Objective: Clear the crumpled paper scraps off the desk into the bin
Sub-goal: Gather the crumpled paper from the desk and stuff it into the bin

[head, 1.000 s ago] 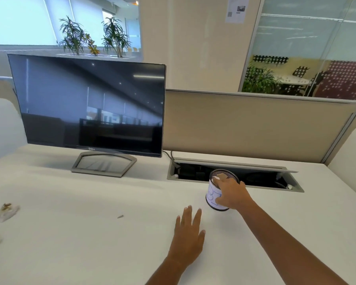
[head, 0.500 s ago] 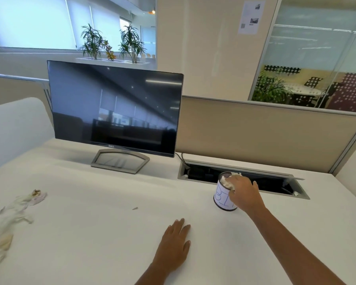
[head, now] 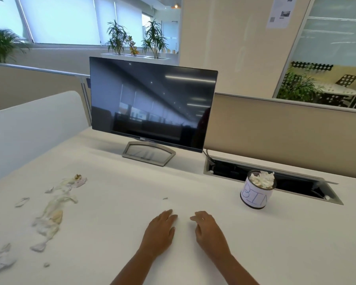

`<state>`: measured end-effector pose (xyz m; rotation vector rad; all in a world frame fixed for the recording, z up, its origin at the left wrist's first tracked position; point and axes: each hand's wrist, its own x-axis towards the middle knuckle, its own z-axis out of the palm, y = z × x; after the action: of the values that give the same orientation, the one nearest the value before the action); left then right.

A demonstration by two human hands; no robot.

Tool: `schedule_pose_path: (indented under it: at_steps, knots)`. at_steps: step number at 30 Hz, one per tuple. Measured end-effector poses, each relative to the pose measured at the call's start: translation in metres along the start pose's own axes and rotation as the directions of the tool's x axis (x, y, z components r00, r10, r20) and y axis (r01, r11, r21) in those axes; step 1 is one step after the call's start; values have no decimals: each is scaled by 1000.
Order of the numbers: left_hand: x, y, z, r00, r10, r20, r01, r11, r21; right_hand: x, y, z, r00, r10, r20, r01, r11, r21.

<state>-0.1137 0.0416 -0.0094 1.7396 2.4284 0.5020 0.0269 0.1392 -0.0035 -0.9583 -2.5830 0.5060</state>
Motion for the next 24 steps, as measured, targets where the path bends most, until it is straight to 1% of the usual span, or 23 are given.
schedule_pose_path:
  at_steps: [2,4,5,7,8,9,10,11,12,13,14,16,18,19,22,24]
  knots:
    - [-6,-17,-8,1000,-1,-11,1,1000,11,3,-26,19,997,-25,80,25,1000,1]
    - [-15,-34,-18,999,-35,-20,36,998,50,15,-50,32,992,-15,129,15,1000,1]
    - [-19,-43,-21,998,-32,-48,35,996,77,23,-59,37,990,-1,142,2,1000,-1]
    - [-28,-59,-29,996,23,-88,-12,993,118,38,-72,44,986,26,163,-24,1000,-14]
    - [-32,-65,-33,995,48,-88,-30,980,196,45,-76,46,984,39,172,-37,999,-19]
    - [-34,-68,-37,998,23,-64,-6,967,255,52,-79,48,982,52,183,-48,999,-24]
    - [-35,-73,-41,999,12,-44,0,963,271,58,-80,50,978,59,199,-54,998,-33]
    - [-36,-79,-46,1000,-2,8,0,975,221,65,-81,51,974,59,218,-49,998,-47]
    - [-36,-86,-49,1000,-3,14,1,990,144,72,-82,52,970,52,238,-38,997,-61]
    - [-32,-97,-48,997,-38,60,28,988,151,78,-82,52,966,48,253,-32,997,-67]
    - [-27,-108,-47,999,-6,43,-3,977,214,85,-83,52,962,47,269,-28,997,-76]
    - [-26,-126,-57,999,-38,14,35,982,184,95,-85,53,955,41,295,-4,992,-124]
    - [-29,-146,-72,999,-7,-54,19,975,221,102,-88,57,951,55,303,-9,989,-148]
    - [-33,-154,-83,997,19,-69,-2,973,231,104,-91,58,957,72,282,-29,988,-153]
    - [-38,-188,-102,979,-21,-201,87,941,326,108,-105,64,981,98,167,-59,973,-223]
    - [-39,-211,-117,958,-67,-278,155,938,310,112,-116,68,983,106,149,-68,968,-241]
